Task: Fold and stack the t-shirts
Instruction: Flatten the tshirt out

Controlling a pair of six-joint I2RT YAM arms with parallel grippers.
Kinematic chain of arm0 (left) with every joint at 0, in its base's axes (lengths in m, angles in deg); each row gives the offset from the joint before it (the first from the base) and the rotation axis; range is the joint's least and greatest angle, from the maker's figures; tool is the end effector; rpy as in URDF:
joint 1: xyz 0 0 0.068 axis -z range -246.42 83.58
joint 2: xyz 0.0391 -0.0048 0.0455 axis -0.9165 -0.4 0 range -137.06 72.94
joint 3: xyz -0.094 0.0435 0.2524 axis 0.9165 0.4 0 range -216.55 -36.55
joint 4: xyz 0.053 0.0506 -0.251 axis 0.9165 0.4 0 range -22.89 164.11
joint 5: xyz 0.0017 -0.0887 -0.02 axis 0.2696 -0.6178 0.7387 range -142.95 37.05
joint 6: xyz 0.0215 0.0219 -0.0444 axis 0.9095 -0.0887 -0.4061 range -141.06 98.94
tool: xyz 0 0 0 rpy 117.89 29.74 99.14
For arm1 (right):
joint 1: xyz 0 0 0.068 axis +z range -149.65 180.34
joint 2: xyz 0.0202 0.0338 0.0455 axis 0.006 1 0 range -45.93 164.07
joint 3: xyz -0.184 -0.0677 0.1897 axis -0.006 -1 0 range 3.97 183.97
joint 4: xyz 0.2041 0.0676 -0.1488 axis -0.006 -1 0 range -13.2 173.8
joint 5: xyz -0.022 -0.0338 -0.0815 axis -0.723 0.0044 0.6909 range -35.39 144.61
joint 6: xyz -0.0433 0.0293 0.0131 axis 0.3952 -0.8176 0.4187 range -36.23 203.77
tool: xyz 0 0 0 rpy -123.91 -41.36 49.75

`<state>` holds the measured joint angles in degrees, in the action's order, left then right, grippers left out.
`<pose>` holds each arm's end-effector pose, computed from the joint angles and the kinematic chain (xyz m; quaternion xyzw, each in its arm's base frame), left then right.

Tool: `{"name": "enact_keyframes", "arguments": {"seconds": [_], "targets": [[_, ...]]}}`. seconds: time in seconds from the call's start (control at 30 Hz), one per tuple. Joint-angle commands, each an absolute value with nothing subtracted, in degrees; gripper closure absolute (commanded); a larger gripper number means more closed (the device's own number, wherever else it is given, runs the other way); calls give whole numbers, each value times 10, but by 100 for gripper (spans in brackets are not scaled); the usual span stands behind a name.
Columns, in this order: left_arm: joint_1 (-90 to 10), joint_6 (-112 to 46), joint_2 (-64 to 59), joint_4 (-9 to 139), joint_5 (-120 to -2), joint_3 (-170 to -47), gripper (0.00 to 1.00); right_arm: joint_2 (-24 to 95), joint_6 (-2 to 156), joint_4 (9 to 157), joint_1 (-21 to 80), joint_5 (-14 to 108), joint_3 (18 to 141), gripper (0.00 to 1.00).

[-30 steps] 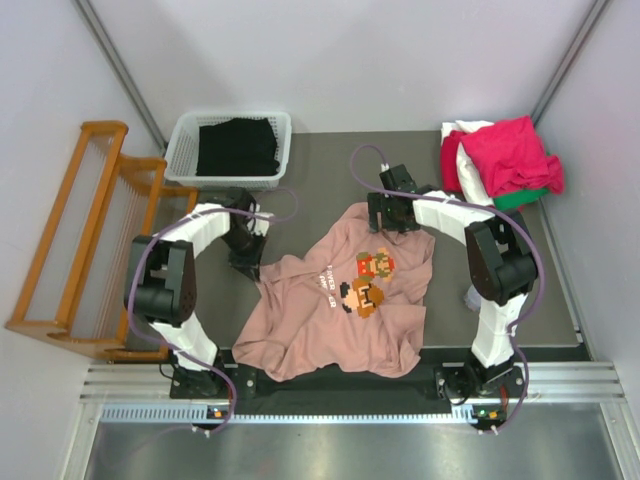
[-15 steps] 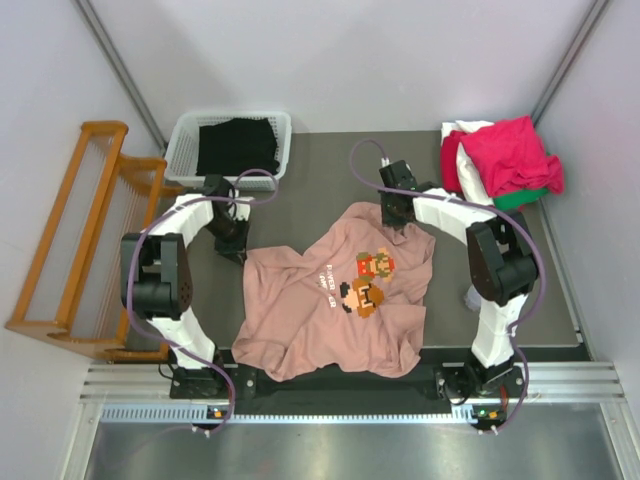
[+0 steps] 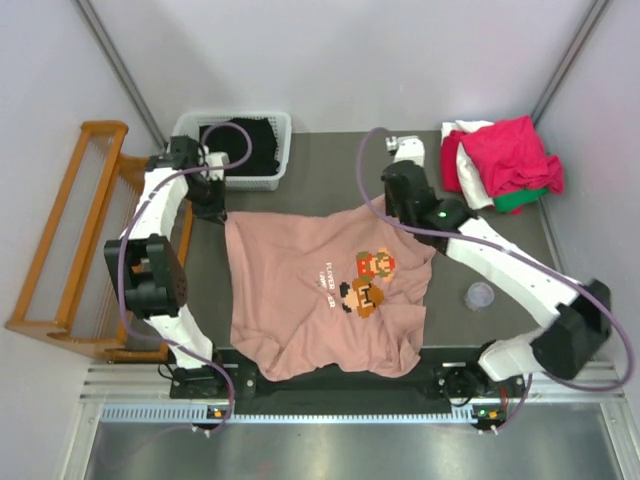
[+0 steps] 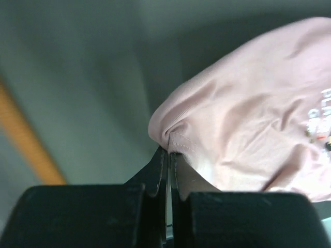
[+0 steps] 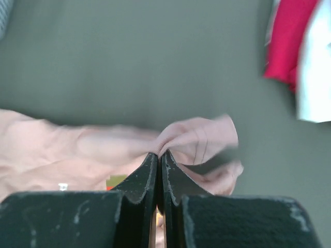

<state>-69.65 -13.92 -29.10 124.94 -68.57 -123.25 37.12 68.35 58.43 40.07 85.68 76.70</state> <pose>0.3586 0.0107 0.2610 0.0533 0.9788 -0.1208 0.1565 0.2615 0.1935 0.3297 -0.0609 0.8638 -0.0077 0.5001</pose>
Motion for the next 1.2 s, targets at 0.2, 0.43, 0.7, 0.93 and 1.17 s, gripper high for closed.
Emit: {"name": "enact_keyframes", "arguments": {"seconds": [0.2, 0.43, 0.7, 0.93, 1.17], "targets": [[-725, -99, -169, 1374, -711, -1334, 100, 178, 677, 500, 406, 956, 769, 100], [-725, -60, -24, 1422, -711, -1359, 100, 78, 687, 458, 434, 975, 842, 100], [-726, -116, 66, 1364, -629, -1461, 100, 0, 756, 485, 475, 941, 914, 100], [-724, -144, 160, 1297, -627, -1464, 100, -58, 802, 537, 472, 857, 937, 100], [-724, -145, 196, 1286, -639, -1412, 100, -68, 817, 536, 442, 833, 934, 100]]}}
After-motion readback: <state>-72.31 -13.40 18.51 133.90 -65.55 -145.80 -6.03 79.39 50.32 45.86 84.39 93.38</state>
